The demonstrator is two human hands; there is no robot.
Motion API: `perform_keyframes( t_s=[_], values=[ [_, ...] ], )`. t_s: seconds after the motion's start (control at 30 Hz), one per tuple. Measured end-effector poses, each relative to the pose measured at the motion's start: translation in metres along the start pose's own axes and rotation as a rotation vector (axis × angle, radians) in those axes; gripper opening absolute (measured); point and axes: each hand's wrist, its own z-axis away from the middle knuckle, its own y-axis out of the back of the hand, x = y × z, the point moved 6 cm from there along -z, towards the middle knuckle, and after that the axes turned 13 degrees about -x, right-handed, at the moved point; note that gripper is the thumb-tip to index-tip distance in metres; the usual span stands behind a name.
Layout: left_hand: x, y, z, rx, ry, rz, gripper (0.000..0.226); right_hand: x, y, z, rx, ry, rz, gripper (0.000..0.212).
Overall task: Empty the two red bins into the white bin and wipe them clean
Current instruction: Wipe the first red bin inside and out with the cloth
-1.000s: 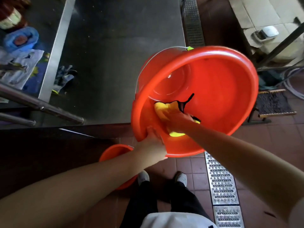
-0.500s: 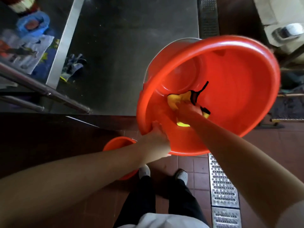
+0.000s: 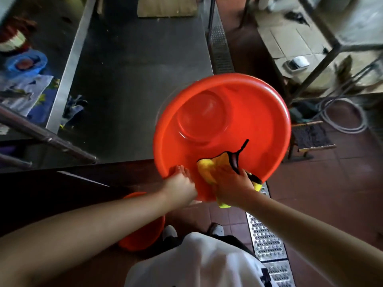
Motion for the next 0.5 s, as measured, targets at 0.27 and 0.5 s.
perform_keyframes(
  t_s=[0.27, 0.5],
  values=[
    [-0.021, 0.011, -0.007, -0.060, 0.058, 0.070, 0.066, 0.003, 0.014, -0.038, -0.056, -0.018, 0.008, 0.056],
    [-0.024, 0.027, 0.002, 0.003, 0.034, -0.069, 0.043, 0.013, 0.035, -0.120, -0.143, -0.048, 0.029, 0.061]
  ],
)
